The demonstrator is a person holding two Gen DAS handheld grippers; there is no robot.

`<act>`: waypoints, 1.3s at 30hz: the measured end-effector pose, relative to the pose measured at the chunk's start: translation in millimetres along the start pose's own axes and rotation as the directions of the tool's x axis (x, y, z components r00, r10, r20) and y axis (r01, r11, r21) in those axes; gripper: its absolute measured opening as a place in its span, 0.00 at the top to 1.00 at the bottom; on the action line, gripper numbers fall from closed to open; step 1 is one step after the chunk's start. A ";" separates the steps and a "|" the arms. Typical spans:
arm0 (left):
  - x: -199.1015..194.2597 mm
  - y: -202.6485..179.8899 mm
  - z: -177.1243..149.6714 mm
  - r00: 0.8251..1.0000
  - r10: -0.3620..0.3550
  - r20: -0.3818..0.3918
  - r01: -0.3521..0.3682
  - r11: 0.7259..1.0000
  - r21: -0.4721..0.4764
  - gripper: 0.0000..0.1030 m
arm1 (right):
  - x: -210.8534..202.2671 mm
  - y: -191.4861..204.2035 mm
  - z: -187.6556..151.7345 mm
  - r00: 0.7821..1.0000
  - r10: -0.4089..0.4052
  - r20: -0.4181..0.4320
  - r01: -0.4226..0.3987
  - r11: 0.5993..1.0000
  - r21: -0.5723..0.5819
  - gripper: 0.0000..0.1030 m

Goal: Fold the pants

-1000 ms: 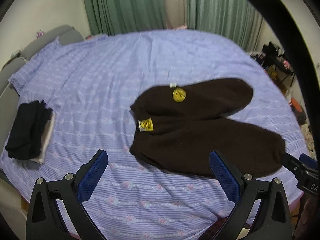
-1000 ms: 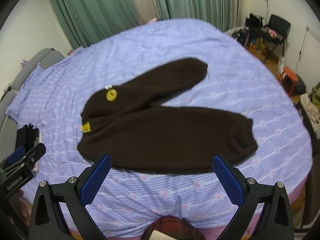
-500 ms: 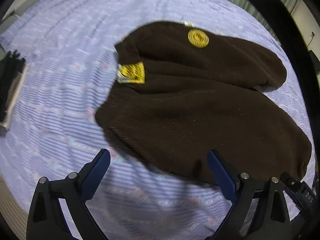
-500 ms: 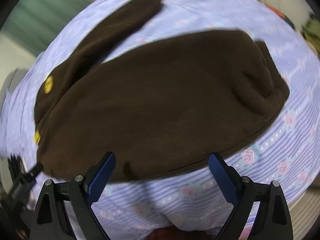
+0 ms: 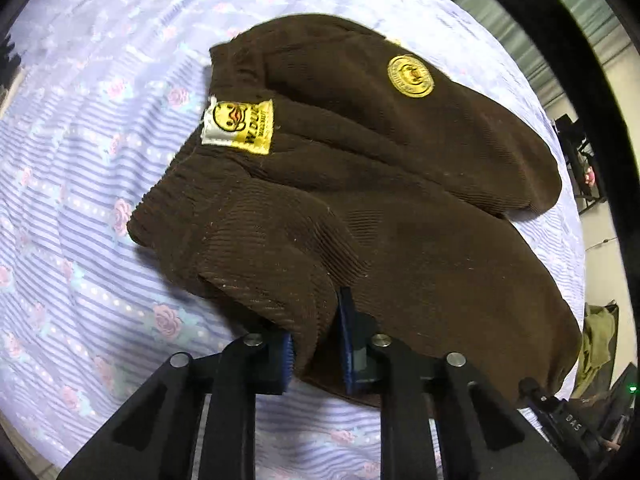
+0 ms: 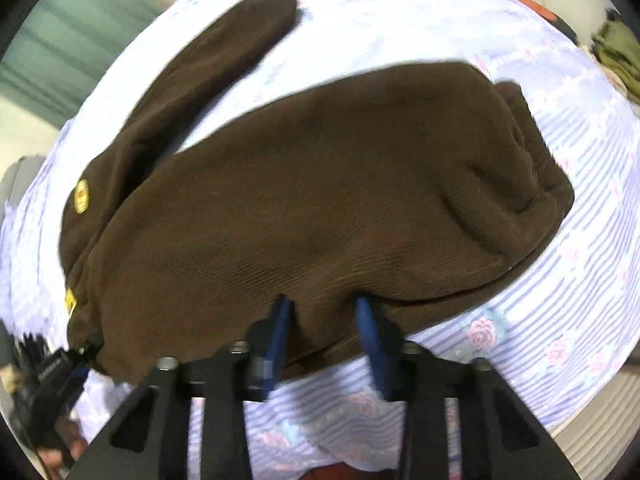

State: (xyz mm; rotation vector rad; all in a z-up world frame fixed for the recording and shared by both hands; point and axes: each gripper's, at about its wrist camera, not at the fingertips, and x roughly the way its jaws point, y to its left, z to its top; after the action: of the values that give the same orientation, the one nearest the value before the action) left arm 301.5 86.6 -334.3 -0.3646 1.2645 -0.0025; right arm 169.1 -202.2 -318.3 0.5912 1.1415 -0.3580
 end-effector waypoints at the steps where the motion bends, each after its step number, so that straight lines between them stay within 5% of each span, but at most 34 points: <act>1: -4.3 -1.6 -1.2 1.000 0.001 0.005 -0.001 1.000 0.007 0.84 | -6.7 1.1 0.3 1.000 0.016 0.005 -0.016 1.000 -0.010 0.91; 11: -69.9 -6.4 -25.2 1.000 -0.028 0.003 0.028 0.995 0.091 0.85 | -69.3 10.8 -8.0 0.999 0.025 0.041 -0.021 0.995 -0.093 0.88; 13: -73.7 -7.8 -17.6 1.000 -0.026 0.011 0.025 0.995 0.097 0.85 | -64.1 2.7 -8.4 1.000 0.007 0.023 -0.005 0.998 -0.055 0.49; 14: -70.0 -6.3 -14.6 1.000 -0.016 0.019 0.014 0.994 0.108 0.85 | -59.8 -4.9 -9.8 1.000 0.007 0.025 -0.007 1.000 -0.017 0.42; 27: -74.9 -45.4 -24.8 0.991 0.093 0.095 -0.114 0.961 0.254 0.85 | 1.6 -52.8 15.2 0.990 -0.109 0.088 0.098 0.988 0.119 0.34; 29: -76.9 -50.6 -26.0 0.989 0.100 0.109 -0.126 0.954 0.271 0.85 | 8.1 -56.6 23.5 0.991 -0.100 0.088 0.089 0.989 0.122 0.39; 31: -78.4 -52.8 -26.4 0.989 0.096 0.109 -0.123 0.954 0.272 0.85 | 8.8 -56.2 30.0 0.990 -0.111 0.090 0.101 0.989 0.109 0.77; 33: -77.4 -56.3 -27.8 0.990 0.096 0.105 -0.122 0.954 0.273 0.85 | 5.2 -55.3 36.0 0.989 -0.112 0.099 0.104 0.991 0.087 0.86; 39: -94.0 -44.1 -29.9 0.992 0.081 0.093 -0.102 0.963 0.250 0.85 | -57.2 -40.8 44.7 0.981 -0.085 0.177 0.082 0.996 0.023 0.88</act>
State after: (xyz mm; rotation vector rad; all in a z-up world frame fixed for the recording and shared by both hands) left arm 253.3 55.9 -242.6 -0.0826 1.1819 -0.0701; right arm 157.8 -263.4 -263.1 0.5156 0.9940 -0.4828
